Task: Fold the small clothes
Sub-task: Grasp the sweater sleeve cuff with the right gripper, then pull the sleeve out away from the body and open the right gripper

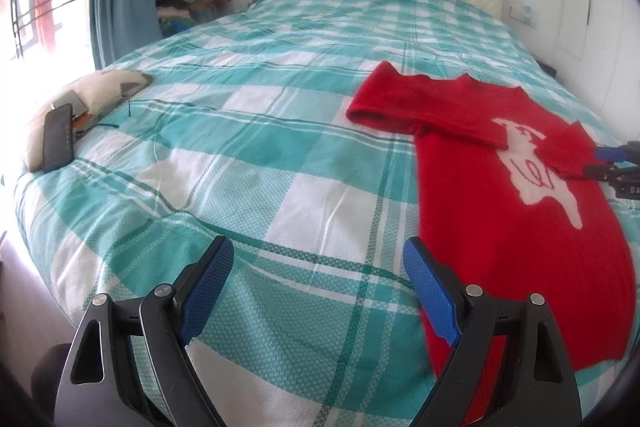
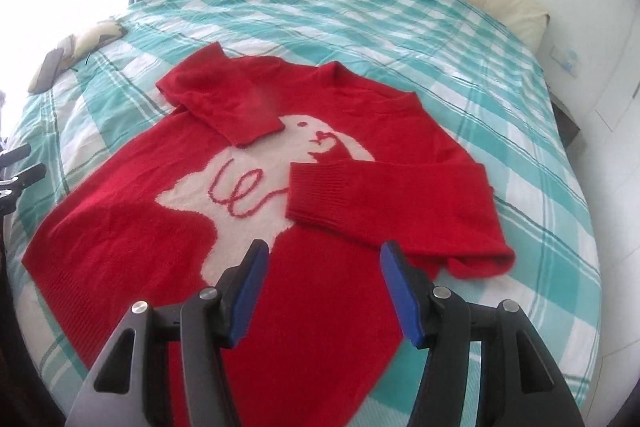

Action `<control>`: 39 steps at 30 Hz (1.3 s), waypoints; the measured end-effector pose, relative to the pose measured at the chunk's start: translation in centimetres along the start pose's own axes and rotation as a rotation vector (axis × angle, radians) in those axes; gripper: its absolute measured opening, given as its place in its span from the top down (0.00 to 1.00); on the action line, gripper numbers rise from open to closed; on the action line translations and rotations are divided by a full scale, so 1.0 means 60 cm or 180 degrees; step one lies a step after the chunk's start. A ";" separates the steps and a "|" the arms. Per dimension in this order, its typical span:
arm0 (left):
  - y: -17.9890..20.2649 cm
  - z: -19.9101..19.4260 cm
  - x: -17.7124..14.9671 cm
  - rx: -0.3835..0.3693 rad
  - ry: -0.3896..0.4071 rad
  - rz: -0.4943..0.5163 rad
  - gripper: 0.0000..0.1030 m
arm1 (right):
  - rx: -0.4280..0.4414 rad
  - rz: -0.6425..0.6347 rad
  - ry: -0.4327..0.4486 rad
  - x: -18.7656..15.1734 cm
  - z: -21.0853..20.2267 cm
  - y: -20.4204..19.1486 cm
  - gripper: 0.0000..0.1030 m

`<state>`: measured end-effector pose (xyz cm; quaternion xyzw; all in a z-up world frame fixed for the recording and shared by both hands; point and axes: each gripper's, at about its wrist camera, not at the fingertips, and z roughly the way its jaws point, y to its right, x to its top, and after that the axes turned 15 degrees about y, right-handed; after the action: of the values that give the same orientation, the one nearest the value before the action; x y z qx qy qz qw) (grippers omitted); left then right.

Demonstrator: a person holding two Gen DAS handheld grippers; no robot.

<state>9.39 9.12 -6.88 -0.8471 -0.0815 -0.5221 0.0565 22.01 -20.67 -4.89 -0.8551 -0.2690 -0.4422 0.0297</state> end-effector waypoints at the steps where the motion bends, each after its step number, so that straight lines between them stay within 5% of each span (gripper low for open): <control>1: 0.000 0.001 0.000 0.0019 0.0010 0.0017 0.14 | 0.0059 -0.0022 -0.0040 0.003 0.028 -0.006 0.44; 6: 0.010 0.011 -0.005 0.0021 -0.0073 0.0108 0.14 | 0.0059 0.0073 -0.0325 -0.012 0.143 -0.017 0.44; 8: 0.015 0.013 -0.007 0.0020 -0.0093 0.0157 0.14 | -0.0047 0.0347 -0.0278 -0.013 0.148 0.005 0.63; 9: 0.017 0.013 -0.008 0.0018 -0.0100 0.0173 0.14 | -0.0131 0.0466 -0.0253 -0.011 0.142 0.019 0.92; 16: 0.018 0.012 -0.008 -0.0003 -0.0130 0.0154 0.14 | -0.0858 0.1509 0.0408 -0.034 -0.042 0.260 0.92; 23: 0.011 0.019 -0.015 0.0014 -0.0227 0.0052 0.14 | -0.1631 0.2588 0.0561 -0.201 -0.235 0.486 0.92; 28: 0.013 0.022 -0.019 0.0068 -0.0223 0.0062 0.14 | -0.1669 0.3179 0.0458 -0.322 -0.254 0.517 0.92; 35: 0.007 0.028 -0.024 0.0167 -0.0262 0.0074 0.14 | -0.2054 0.3278 0.1022 -0.356 -0.337 0.513 0.92; 39: 0.008 0.035 -0.025 0.0153 -0.0306 0.0061 0.14 | -0.2018 0.3266 0.0575 -0.384 -0.311 0.512 0.92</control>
<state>10.66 8.89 -9.18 -0.8703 -0.0885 -0.4782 0.0780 12.46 -62.24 -5.62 -0.8020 0.3257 -0.5008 0.0057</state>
